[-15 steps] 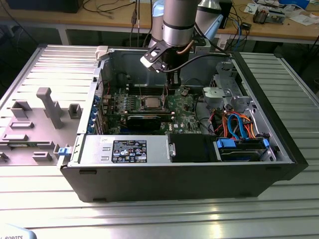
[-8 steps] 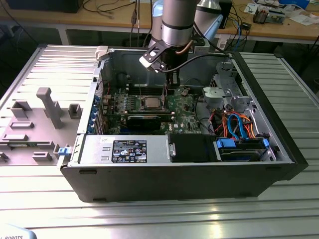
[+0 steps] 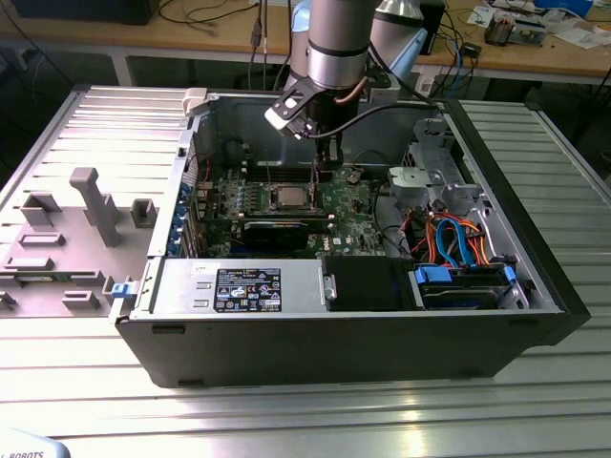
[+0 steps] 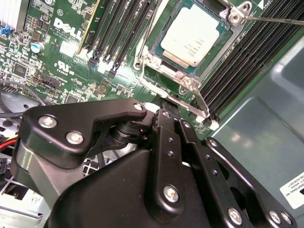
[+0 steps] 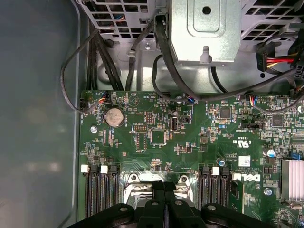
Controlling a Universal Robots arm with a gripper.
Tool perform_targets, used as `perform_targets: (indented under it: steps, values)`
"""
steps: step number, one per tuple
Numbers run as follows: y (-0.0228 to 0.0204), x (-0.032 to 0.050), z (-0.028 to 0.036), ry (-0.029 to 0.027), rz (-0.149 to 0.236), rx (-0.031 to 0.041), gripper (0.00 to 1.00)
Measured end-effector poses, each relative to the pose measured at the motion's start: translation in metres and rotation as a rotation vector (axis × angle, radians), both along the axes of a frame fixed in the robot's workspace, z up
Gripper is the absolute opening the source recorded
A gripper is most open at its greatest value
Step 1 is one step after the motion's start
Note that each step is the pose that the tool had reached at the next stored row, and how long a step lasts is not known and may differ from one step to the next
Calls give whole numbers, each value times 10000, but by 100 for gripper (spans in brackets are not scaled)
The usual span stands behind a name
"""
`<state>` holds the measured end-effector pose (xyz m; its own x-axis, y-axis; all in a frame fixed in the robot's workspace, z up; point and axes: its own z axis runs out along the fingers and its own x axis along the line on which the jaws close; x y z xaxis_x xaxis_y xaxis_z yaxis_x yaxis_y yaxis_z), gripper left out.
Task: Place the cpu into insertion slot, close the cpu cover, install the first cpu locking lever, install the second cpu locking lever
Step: 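Close the cpu cover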
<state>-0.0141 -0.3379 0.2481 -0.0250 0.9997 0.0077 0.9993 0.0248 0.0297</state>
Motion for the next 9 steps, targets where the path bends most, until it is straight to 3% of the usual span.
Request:
perform_targets:
  steps: [9]
  values:
    - [0,-76,-10,2,1,4,11]
